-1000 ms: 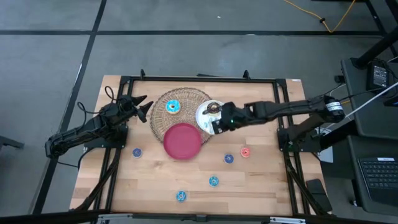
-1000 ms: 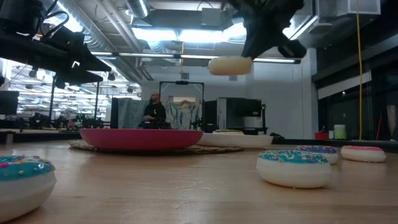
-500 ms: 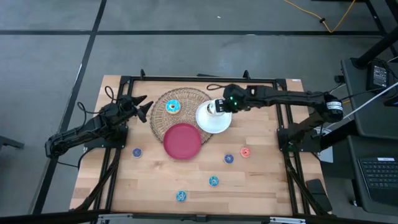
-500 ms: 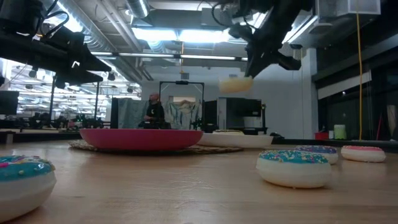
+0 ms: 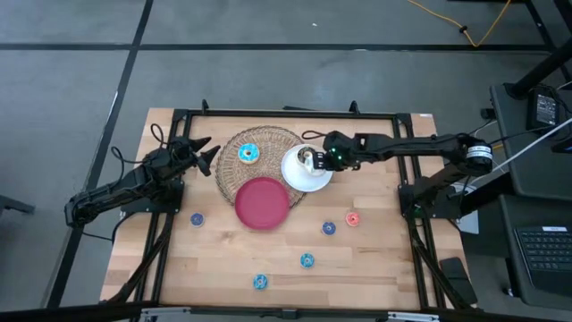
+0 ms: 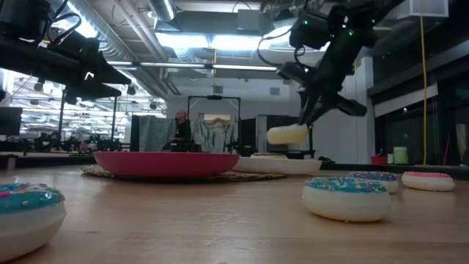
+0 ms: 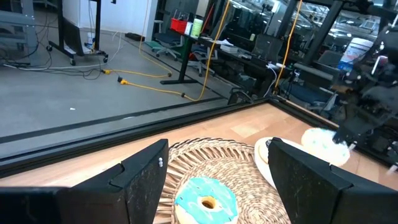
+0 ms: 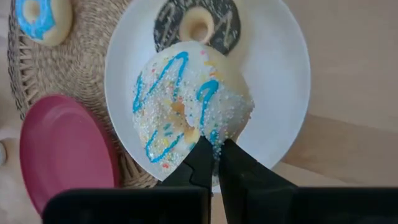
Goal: Pick & Place donuts
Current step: Put the white donut on the white plate
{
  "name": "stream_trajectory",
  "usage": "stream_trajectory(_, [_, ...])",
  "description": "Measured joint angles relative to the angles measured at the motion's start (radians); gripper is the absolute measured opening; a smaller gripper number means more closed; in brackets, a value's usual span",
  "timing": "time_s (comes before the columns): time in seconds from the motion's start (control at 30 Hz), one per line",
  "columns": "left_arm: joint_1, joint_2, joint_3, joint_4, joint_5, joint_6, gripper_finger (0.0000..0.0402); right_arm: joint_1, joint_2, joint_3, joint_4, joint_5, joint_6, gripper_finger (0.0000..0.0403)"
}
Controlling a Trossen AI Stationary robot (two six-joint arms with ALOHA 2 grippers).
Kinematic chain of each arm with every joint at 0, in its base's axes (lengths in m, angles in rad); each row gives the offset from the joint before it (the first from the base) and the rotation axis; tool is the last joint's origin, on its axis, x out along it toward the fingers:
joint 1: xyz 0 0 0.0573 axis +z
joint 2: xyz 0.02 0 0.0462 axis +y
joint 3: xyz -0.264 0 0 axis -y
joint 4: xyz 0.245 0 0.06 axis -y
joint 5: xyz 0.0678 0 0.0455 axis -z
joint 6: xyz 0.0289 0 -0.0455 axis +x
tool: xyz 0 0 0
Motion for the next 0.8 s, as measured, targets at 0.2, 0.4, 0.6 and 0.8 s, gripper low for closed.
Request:
stream_trajectory(0.2, [0.000,0.000,0.000,0.000,0.000,0.000,0.0267,0.007,0.000,-0.068,0.078,-0.025,0.010,0.0016])
stream_trajectory(0.4, [0.000,0.000,0.000,0.000,0.000,0.000,0.0267,0.014,0.000,-0.126,0.116,-0.044,0.031,0.0016])
stream_trajectory(0.6, [0.000,0.000,0.000,0.000,0.000,0.000,0.0267,0.013,0.000,-0.134,0.124,-0.041,0.004,0.0021])
stream_trajectory(0.8, [0.000,0.000,0.000,0.000,0.000,0.000,0.0267,0.008,0.032,-0.134,0.138,-0.042,0.000,0.0059])
